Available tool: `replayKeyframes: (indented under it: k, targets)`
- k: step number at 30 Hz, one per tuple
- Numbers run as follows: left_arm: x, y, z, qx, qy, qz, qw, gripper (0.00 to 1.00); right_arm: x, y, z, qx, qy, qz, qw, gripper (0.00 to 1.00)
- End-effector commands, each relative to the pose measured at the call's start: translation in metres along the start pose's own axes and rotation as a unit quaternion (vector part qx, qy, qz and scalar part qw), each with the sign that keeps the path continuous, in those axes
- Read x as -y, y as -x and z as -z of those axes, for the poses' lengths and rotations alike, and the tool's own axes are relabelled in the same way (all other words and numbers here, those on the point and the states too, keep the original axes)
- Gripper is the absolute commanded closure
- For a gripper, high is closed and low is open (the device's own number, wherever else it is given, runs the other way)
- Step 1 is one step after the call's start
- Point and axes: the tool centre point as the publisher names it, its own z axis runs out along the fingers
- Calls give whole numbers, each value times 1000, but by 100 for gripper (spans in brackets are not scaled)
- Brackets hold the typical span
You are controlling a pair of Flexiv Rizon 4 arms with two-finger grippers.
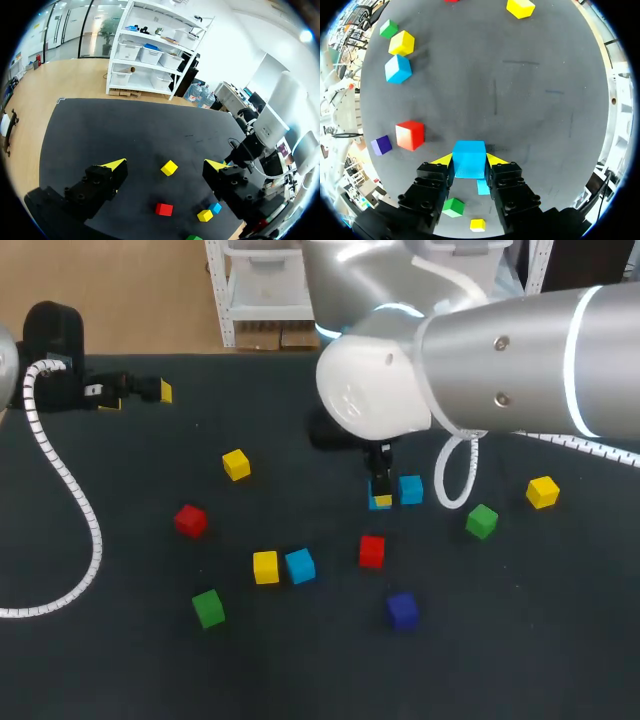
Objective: Place the blue cubes, place green cubes on the blue cubes, place the yellow cubes on the green cubes, then place the red cubes on the yellow cubes, and place purple cube on the red cubes.
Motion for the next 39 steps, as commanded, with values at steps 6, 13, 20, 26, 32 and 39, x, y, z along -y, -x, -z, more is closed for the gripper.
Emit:
replayKeyframes:
  k: [6, 13, 20, 26, 32, 39]
  targets:
    - [-2, -1, 0, 3, -5, -1, 1000, 0, 4, -6, -7, 7, 3, 7, 1000, 100]
    - [-2, -1, 0, 3, -5, -1, 1000, 0, 10, -8, -9, 20, -2, 12, 1000, 100]
    - [-2, -1, 0, 3, -5, -1, 1000, 0, 15, -8, -11, 21, -5, 11, 1000, 100]
    - [-2, -1, 0, 3, -5, -1, 1000, 0, 17, -8, -12, 21, -5, 10, 1000, 94]
    - [-2, -1, 0, 3, -5, -1, 1000, 0, 17, -4, -15, 18, -14, 10, 1000, 80]
    - [-2, -1, 0, 3, -5, -1, 1000, 0, 21, -2, -17, 16, -14, 9, 1000, 84]
